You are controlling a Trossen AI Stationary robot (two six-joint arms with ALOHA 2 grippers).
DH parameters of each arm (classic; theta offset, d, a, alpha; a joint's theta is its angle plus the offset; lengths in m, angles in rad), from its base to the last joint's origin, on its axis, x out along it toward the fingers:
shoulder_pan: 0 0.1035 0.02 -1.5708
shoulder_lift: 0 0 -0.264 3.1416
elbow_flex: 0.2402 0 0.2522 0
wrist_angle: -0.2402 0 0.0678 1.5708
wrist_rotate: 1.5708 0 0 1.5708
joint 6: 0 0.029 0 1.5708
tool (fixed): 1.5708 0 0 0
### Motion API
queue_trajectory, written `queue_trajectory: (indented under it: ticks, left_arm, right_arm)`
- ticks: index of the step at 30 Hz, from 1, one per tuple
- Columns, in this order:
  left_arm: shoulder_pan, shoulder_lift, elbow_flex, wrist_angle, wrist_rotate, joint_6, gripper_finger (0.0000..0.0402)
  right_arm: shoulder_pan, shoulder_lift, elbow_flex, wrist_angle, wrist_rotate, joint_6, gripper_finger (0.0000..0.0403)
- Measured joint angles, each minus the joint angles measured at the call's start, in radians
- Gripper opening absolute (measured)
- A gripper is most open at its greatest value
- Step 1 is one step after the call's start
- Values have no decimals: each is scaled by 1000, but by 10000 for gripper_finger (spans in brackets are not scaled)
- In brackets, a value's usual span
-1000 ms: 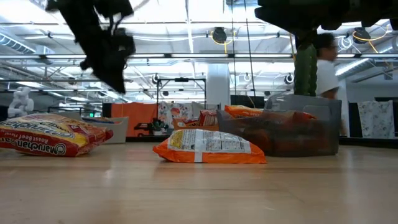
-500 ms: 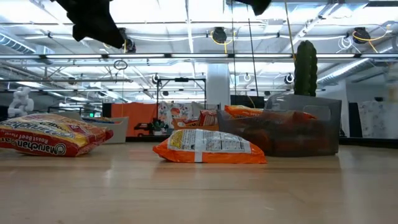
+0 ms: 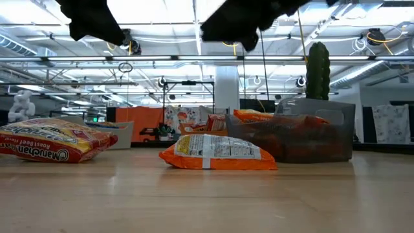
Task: Sort Maruchan noodles
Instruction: Put the orange noodle pack into the black bin
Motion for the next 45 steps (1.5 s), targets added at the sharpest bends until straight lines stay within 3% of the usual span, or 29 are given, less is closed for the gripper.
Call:
queue_trajectory:
  ticks: [8,15,21,28,35,39,45]
  left_arm:
    - [8,14,0,-2,-37,15,93]
    - [7,12,0,-2,-41,34,93]
    - [7,12,0,-2,-40,51,93]
    - [7,12,0,-4,-36,51,93]
    - [7,12,0,-4,-36,52,93]
    - [7,12,0,-2,-41,52,93]
    - [7,12,0,-2,-44,52,93]
  right_arm:
    - [-21,170,96,-30,-116,35,112]
    - [31,368,283,-271,-236,-87,112]
    - [75,511,478,-395,-228,-144,112]
    - [106,636,700,-570,-98,-266,129]
    - [106,665,716,-691,34,-302,194]
    - [106,663,716,-709,33,-347,220]
    - [92,663,668,-700,-27,-380,214]
